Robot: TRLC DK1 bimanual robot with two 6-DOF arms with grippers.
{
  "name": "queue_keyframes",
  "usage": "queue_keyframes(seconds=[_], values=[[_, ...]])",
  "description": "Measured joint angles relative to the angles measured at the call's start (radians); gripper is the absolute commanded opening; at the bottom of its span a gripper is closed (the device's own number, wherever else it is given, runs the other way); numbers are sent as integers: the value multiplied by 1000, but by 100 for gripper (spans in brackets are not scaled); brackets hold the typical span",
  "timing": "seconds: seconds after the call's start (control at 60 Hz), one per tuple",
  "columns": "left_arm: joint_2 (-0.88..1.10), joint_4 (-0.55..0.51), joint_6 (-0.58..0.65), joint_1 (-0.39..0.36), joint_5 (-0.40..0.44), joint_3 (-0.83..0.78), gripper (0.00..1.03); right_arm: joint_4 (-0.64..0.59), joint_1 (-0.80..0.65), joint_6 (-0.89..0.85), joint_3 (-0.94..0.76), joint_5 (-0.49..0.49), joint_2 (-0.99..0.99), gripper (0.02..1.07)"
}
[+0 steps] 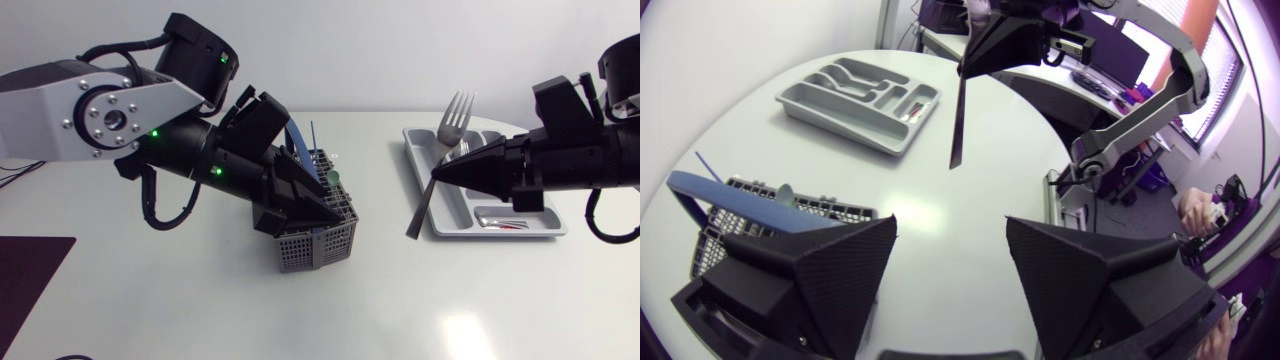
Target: Unload the cutlery basket into the drawer organizer.
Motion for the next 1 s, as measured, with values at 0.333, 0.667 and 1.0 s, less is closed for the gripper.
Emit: queue_keyframes(seconds=[0.333, 0.667, 1.0], values=[[0, 31, -32, 0, -196, 1, 79, 128, -40, 50, 103, 438, 211, 8], [-23, 33, -33, 24, -294, 1, 79, 146, -40, 138, 336, 683, 492, 8], [-52, 33, -32, 84, -307, -2, 79, 50, -49, 191, 620, 901, 762, 8]])
